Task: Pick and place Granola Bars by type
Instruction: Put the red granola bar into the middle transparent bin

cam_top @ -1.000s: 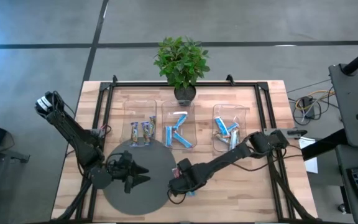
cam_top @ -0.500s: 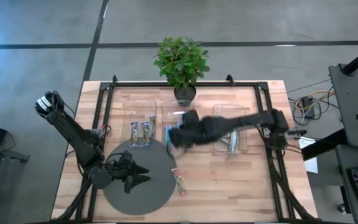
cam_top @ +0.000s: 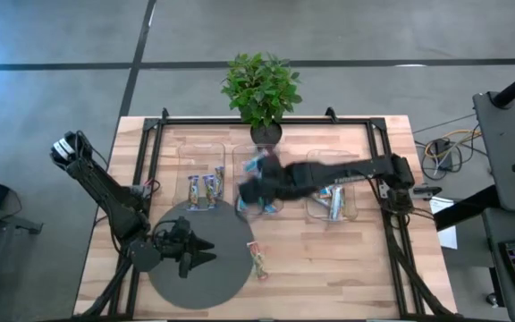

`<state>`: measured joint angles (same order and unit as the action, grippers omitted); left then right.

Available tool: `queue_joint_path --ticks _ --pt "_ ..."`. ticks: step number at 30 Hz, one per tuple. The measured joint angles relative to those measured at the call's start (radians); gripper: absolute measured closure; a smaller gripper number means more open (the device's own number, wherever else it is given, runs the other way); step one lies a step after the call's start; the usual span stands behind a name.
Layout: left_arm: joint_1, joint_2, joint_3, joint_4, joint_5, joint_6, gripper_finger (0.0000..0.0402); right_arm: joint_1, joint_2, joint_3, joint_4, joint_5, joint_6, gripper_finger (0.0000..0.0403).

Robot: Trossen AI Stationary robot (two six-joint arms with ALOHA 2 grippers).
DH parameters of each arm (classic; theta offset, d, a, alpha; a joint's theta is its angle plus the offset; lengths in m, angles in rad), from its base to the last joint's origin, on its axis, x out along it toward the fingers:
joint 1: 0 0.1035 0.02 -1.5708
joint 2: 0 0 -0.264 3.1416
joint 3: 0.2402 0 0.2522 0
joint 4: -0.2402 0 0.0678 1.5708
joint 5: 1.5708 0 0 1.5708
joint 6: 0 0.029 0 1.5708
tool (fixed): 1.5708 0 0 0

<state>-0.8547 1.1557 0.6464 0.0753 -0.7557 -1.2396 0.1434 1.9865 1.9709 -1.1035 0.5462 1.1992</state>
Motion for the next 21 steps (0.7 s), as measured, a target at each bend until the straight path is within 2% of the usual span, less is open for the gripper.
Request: queue_joint_path --ticks 5,11,15,21 --pt "0.0 0.0 0.0 0.0 -0.001 0.017 0.0186 0.14 0.025 -0.001 0.04 -0.017 0.058 0.0177" --pt "0.0 0.0 0.0 -0.008 -0.001 0.035 0.0186 0.267 0.16 -0.003 0.178 -0.214 0.173 0.0178" --pt "0.0 0.0 0.0 -0.008 -0.001 0.035 0.0186 0.298 0.285 0.028 0.216 -0.267 0.235 0.0175" --pt "0.0 0.0 0.0 -0.008 0.0 0.014 0.0186 0.302 0.411 0.124 0.103 -0.271 0.275 0.0175"
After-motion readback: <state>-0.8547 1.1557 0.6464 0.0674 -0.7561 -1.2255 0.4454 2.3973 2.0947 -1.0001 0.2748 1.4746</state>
